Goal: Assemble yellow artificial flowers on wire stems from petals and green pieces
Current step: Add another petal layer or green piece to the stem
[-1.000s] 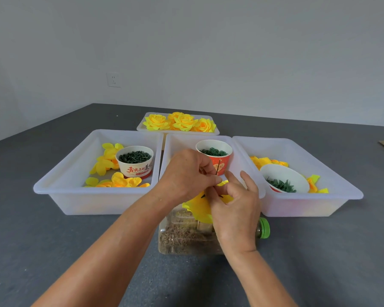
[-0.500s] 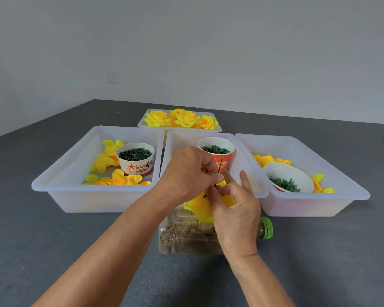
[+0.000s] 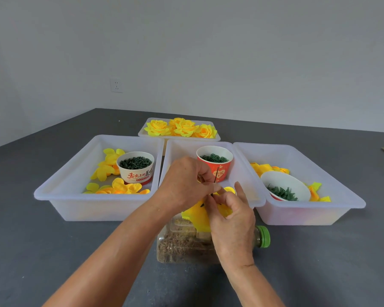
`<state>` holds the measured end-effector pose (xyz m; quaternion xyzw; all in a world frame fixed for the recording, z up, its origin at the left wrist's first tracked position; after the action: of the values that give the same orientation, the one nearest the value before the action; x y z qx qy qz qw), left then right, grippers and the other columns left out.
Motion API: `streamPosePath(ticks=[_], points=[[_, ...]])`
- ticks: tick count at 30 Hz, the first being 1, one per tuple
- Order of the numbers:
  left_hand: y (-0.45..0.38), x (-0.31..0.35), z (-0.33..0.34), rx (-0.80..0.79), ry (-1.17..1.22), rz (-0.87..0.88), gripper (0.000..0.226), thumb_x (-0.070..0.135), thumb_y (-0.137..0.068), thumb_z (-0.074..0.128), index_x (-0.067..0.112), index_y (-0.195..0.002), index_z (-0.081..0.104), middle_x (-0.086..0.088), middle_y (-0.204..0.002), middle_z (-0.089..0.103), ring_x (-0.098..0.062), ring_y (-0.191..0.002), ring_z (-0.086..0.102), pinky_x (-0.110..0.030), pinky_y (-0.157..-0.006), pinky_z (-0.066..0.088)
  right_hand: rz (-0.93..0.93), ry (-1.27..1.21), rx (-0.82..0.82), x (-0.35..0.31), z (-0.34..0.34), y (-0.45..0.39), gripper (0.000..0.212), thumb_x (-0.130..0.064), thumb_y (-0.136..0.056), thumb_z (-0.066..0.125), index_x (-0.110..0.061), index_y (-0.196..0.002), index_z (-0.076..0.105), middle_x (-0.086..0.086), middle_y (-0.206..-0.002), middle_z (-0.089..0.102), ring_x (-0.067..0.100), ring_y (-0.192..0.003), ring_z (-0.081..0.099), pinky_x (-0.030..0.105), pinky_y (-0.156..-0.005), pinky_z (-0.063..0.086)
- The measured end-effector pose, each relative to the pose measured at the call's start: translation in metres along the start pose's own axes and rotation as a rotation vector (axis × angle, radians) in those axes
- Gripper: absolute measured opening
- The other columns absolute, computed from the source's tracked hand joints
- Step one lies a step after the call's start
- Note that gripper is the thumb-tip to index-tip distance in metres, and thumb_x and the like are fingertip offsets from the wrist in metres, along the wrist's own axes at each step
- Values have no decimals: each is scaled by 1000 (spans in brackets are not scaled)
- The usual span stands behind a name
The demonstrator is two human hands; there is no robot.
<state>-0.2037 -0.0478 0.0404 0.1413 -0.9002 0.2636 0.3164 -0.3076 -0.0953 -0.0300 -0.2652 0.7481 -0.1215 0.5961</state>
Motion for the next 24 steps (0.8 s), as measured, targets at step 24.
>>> streamPosePath(ticks=[24], points=[[-4, -7, 2, -1, 54, -23, 8, 17, -75, 76, 11, -73, 71, 5, -70, 64, -3, -65, 54, -10, -60, 39, -1, -58, -454, 16, -1, -37, 15, -26, -76, 74, -37, -68, 70, 0, -138, 50, -1, -138, 23, 14, -101, 17]])
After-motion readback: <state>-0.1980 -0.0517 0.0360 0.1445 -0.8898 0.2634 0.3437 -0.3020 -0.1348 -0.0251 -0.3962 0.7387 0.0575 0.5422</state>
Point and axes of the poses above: each hand's wrist, its own y-axis away from the middle knuckle, its own z-axis out of the palm, x = y × z, the point moved 4 cm from there along -y, towards the middle knuckle
